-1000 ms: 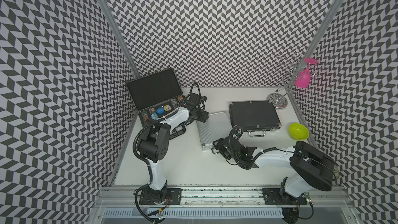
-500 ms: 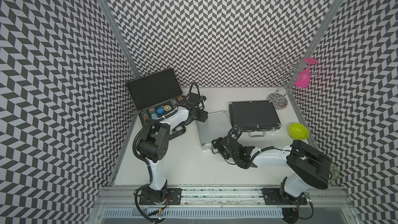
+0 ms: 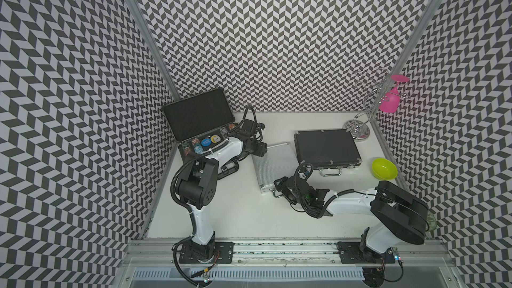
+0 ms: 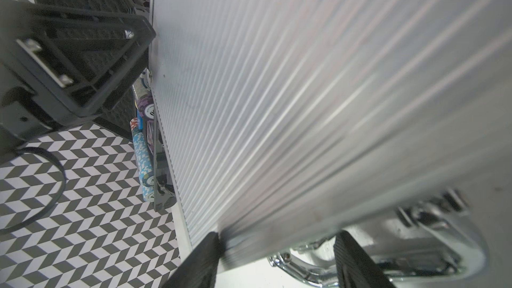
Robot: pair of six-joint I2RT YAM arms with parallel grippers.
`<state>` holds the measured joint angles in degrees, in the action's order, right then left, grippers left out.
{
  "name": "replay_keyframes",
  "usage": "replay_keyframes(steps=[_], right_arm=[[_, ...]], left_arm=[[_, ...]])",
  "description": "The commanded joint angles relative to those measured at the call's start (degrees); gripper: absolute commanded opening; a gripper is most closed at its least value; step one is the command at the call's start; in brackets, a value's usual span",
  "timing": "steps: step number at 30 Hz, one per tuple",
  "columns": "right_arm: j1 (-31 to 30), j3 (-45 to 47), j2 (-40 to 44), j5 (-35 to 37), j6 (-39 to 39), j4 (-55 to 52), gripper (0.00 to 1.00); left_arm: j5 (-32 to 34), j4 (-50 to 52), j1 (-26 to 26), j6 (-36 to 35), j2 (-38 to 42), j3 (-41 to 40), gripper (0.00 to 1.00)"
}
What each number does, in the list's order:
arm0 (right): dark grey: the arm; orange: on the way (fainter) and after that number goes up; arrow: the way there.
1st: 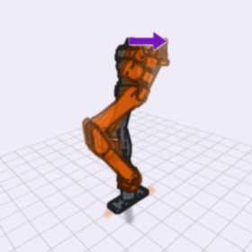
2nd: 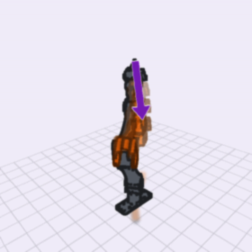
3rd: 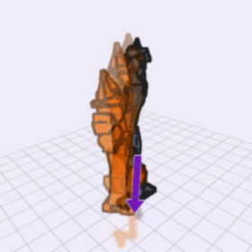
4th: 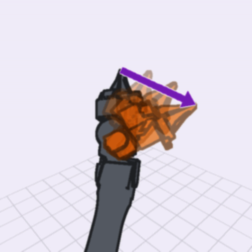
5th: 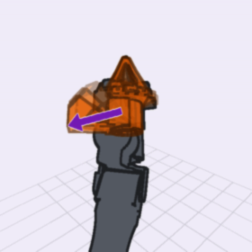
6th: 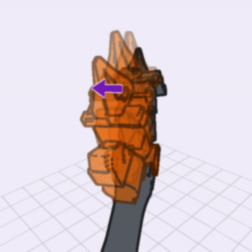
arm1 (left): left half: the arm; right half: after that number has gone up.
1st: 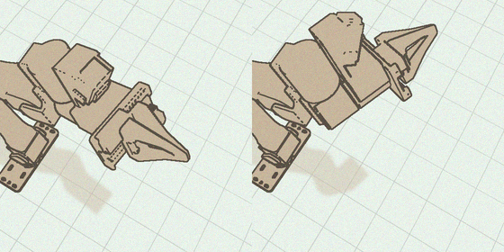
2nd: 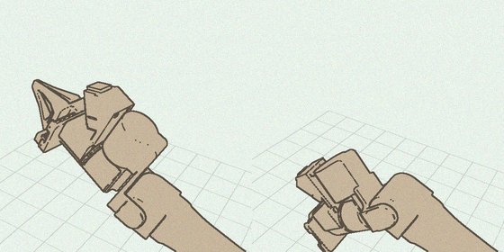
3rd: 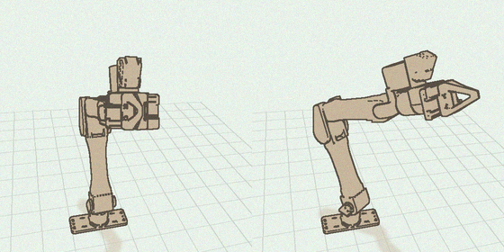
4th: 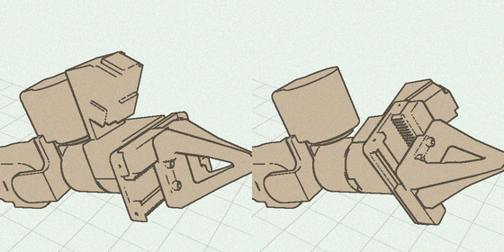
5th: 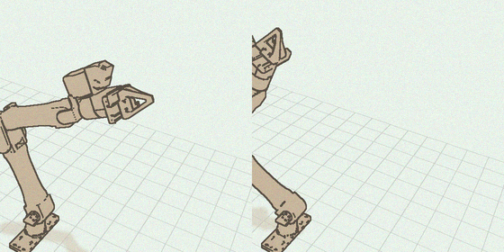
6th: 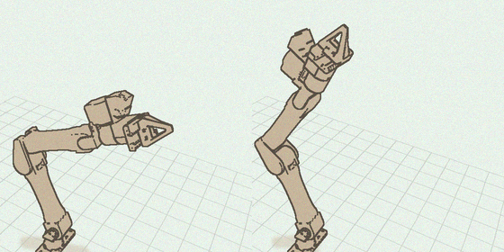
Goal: Close the poker set cases
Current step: Fasten the fastener on the poker set case.
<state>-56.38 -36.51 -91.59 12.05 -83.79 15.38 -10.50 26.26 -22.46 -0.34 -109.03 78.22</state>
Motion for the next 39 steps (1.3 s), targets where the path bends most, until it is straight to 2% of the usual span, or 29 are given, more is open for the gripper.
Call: replay_keyframes(steps=[1,6,19,24,28,33,36,39], right_arm=[[0.4,1.7,0.7,3.0,0.1,-3.4,0.66],[0.3,1.9,-1.0,2.1,-0.3,0.2,0.66],[0.3,-1.2,-4.9,2.4,-1.6,1.1,0.66],[0.0,-1.5,-1.6,0.2,1.3,0.1,0.66],[0.1,-1.0,5.8,2.1,6.2,-4.2,0.67],[1.2,-0.1,12.7,11.8,11.4,-13.8,0.67],[4.4,1.7,16.5,12.2,17.2,-14.6,0.67],[7.8,0.3,17.5,12.9,25.6,-18.0,0.66]], left_arm=[[1.2,6.8,0.4,0.9,0.6,-1.4,0.61],[0.6,6.9,0.3,1.0,0.5,-1.0,0.61],[-1.1,6.7,0.3,0.9,0.7,-1.4,0.6],[-0.7,6.3,0.3,1.1,0.8,-1.0,0.62],[0.1,6.1,0.6,1.5,0.7,0.1,0.7],[-0.8,5.2,2.0,3.2,2.4,0.9,0.8],[-2.0,3.7,2.3,4.9,6.1,0.7,0.81],[-0.5,1.8,2.3,8.5,12.0,-1.6,0.82]])
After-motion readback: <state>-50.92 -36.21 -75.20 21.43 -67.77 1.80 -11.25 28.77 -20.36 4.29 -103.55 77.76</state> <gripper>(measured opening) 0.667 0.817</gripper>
